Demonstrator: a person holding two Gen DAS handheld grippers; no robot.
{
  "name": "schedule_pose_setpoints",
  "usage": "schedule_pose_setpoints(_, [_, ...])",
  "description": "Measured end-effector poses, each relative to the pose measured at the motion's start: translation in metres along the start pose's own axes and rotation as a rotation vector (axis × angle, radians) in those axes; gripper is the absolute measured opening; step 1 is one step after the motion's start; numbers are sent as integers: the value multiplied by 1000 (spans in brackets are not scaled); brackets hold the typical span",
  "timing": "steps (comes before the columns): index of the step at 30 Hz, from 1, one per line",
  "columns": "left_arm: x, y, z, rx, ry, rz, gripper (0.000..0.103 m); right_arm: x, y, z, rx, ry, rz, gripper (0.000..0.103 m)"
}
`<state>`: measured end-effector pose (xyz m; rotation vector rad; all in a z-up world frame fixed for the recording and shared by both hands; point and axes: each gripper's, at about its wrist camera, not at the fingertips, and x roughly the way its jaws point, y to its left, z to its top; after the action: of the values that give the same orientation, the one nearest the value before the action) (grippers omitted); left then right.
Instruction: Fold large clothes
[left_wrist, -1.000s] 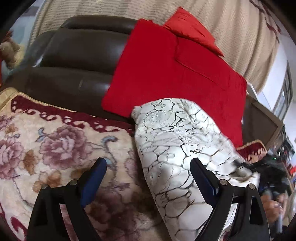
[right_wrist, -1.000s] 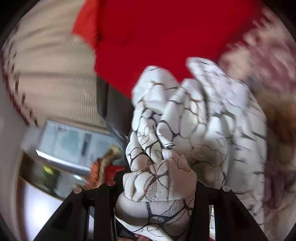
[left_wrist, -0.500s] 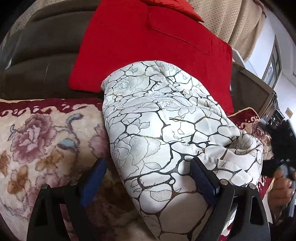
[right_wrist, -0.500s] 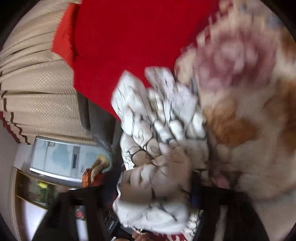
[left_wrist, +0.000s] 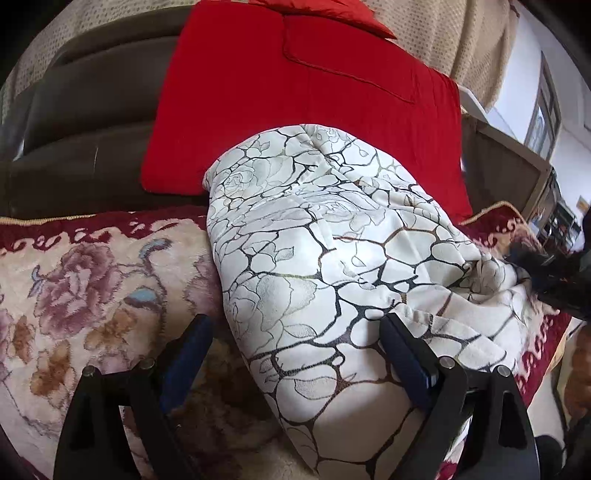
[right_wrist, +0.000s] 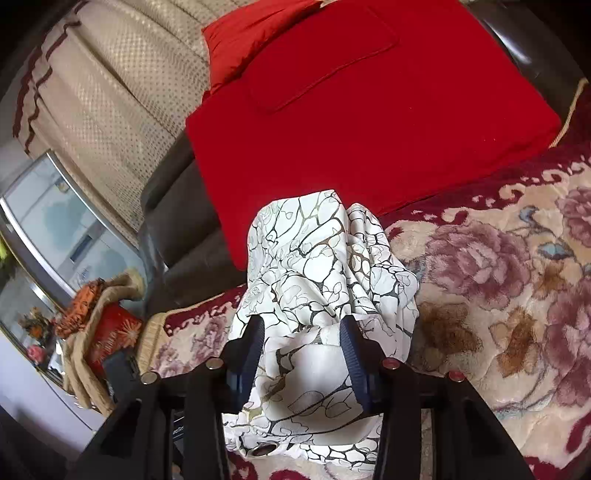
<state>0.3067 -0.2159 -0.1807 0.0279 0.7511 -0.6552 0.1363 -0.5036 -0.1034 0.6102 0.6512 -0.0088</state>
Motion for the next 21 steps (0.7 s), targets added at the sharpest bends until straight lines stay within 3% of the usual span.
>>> schedule_pose_setpoints(3, [4,-8,-5,62,41,14,91,30,-22,-14,-15,116,-160,39])
schedule_pose_setpoints(6, [4,-13,-8,125,49,49,91,36,-34,-26,-34,128,-193,39])
schedule_pose_setpoints(8, [3,-9,-8,115,50,37,91,36,-31,-27,-68,139,-209,40])
schedule_pose_setpoints(10, [3,-8,-7,107,49,31,91,26,-25,-20,-81,143,-211,42])
schedule_pose_setpoints(13, [0,-12,-8,126,42,41,91,2,-3,-8,-148,50,-196,42])
schedule_pose_setpoints(18, [-1,-18,-8,140,35,41,91,-17,40,-4,-265,-73,-83,42])
schedule_pose_setpoints(19, [-1,-17,-8,141,34,39,91,-12,46,-7,-290,-51,-65,42])
schedule_pose_setpoints(21, [-1,-17,-9,142,35,35,91,13,46,-18,-314,55,-116,43])
